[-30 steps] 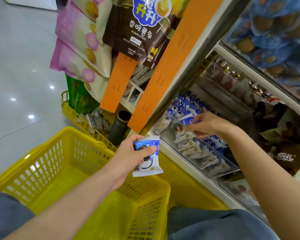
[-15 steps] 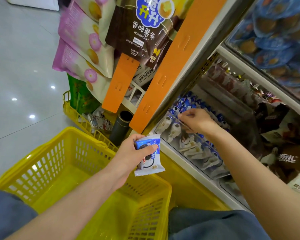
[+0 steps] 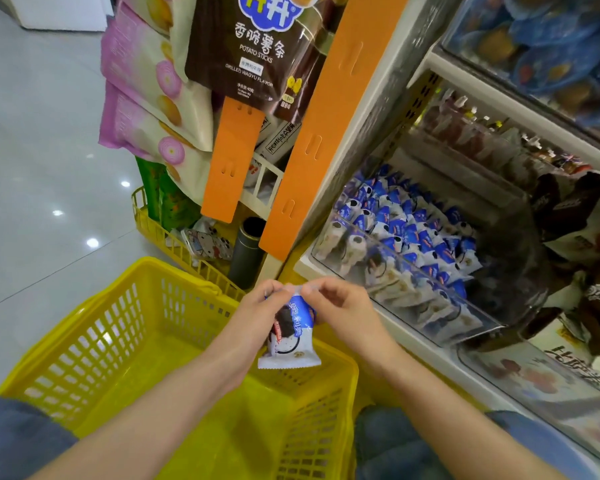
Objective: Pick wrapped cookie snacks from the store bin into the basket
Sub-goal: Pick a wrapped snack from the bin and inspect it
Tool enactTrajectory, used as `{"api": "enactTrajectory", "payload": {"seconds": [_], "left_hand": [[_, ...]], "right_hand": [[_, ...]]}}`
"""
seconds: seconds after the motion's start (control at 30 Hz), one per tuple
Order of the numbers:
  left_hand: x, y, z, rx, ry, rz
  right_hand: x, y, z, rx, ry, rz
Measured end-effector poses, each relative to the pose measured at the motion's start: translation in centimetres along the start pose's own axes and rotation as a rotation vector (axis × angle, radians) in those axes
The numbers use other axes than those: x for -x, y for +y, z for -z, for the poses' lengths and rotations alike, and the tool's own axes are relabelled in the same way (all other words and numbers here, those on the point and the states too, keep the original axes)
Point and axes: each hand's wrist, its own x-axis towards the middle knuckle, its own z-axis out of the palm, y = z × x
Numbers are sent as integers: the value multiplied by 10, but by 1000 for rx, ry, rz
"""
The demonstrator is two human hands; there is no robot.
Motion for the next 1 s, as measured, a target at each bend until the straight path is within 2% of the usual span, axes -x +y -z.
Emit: {"api": "enactTrajectory", "payload": {"seconds": [0.07,0.13,0.27,0.4,0.63,0.7,0.87,0.93,1.0], "left_hand": [[-2,-2,3,12,24,-17],[-5,-2,7,0,60,-50],[-10,-4,11,-131,116,-149],[-8,-8,8,-283,109,-239],[-6,-9,5,-305,28,-177],[-4,-7,6,-270,10,-152],[2,-4,10,-168,50,-75],[7,-2,14,-127,97,-80],[11,-1,20,-132,163,-110]], "right_hand": [[-6,1,0,-83,-16,-64],[-10,1,0,-74,-24,-49],[-12,3,4,281,-30,131],[-10,8,8,395,-41,204],[-2,11,18,724,19,399],[0,10,18,657,16,363],[-7,8,21,124,156,57],[-9,8,25,-41,116,-89],[-6,9,25,-75,-39,-235]]}}
